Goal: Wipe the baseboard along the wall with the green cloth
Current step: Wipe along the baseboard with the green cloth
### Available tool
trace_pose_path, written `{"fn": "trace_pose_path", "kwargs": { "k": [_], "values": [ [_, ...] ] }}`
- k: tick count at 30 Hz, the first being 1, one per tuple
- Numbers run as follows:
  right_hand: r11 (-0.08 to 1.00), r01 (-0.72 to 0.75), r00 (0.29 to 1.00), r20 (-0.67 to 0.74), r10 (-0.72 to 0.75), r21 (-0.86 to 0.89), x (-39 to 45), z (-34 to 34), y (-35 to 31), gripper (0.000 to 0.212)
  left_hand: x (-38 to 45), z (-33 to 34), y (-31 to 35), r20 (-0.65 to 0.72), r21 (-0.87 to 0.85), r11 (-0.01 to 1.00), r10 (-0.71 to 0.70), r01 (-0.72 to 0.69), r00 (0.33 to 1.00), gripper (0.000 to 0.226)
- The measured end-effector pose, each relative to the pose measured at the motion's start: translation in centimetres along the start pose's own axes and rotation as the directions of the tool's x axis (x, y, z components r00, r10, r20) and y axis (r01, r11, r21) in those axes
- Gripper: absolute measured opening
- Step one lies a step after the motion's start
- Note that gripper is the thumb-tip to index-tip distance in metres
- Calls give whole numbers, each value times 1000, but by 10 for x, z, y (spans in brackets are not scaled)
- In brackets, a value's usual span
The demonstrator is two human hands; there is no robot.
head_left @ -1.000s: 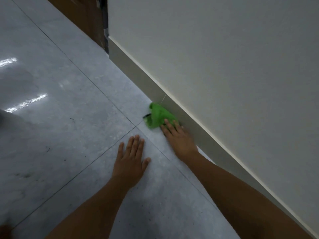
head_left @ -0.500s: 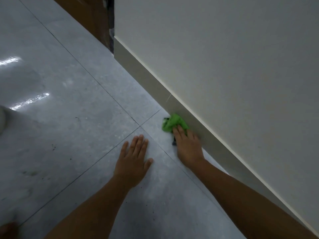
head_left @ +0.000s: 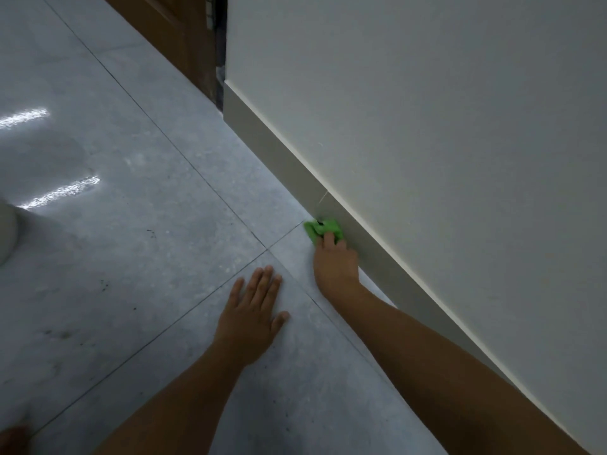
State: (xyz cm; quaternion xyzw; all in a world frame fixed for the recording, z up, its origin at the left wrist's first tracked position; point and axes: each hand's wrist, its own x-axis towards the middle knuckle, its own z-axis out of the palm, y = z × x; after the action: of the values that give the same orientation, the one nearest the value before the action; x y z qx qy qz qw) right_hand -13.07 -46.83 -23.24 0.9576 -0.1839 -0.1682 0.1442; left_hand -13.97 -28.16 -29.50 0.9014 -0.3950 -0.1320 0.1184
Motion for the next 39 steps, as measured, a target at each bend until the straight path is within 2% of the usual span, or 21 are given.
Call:
{"fn": "trace_pose_path", "kwargs": {
  "k": [4, 6, 7, 9, 11, 13, 14, 16, 18, 20, 22, 25, 28, 34, 37, 39],
  "values": [
    [993, -97, 987, 121, 104, -68, -91, 46, 60, 34, 7, -9, -2, 103, 70, 997, -24, 17, 994, 72],
    [983, -128, 969, 196, 152, -132, -136, 67, 94, 43, 5, -18, 7, 208, 98, 993, -89, 70, 974, 69],
    [980, -134, 955, 246, 168, -148, -160, 80, 112, 46, 1, -20, 15, 216, 106, 990, -110, 89, 970, 69],
    [976, -164, 948, 251, 196, -144, -201, 95, 142, 61, -8, -20, 28, 184, 105, 990, -115, 97, 976, 70],
    [972, -191, 932, 284, 224, -138, -233, 105, 159, 80, -18, -13, 49, 151, 100, 994, -60, 45, 987, 78],
    [984, -176, 965, 192, 180, -42, -239, 116, 166, 73, -20, 0, 73, 120, 38, 999, -7, 3, 993, 84],
    [986, -160, 978, 146, 152, 39, -235, 119, 165, 65, -18, 6, 85, 118, 16, 1000, 10, -12, 993, 82],
    [971, -138, 990, 69, 127, 194, -218, 120, 156, 63, -11, 20, 110, 141, -15, 999, 51, -49, 989, 74],
    [945, -112, 994, 24, 110, 309, -203, 117, 143, 63, -7, 35, 128, 150, 4, 996, 82, -84, 985, 70],
    [913, -83, 996, -9, 94, 400, -193, 119, 137, 58, -4, 51, 142, 86, 31, 994, 101, -104, 991, 69],
    [905, -46, 994, -70, 83, 422, -190, 122, 137, 54, -6, 57, 147, 28, 49, 995, 90, -91, 996, 70],
    [931, -5, 988, -141, 61, 366, -195, 134, 146, 48, -7, 58, 148, -6, 52, 996, 70, -69, 998, 70],
    [944, -42, 990, -115, 84, 326, -214, 147, 158, 52, -8, 57, 148, -29, 49, 997, 60, -59, 998, 70],
    [912, -249, 963, -16, 269, 326, -290, 180, 197, 48, -9, 61, 151, 2, 64, 996, 58, -58, 998, 70],
    [874, -343, 939, 98, 329, 344, -318, 185, 210, 61, -13, 63, 156, 17, 67, 997, 31, -32, 999, 70],
    [869, -351, 936, 123, 329, 348, -310, 183, 202, 61, -17, 65, 157, 9, 57, 998, 36, -36, 999, 70]
  ]
}}
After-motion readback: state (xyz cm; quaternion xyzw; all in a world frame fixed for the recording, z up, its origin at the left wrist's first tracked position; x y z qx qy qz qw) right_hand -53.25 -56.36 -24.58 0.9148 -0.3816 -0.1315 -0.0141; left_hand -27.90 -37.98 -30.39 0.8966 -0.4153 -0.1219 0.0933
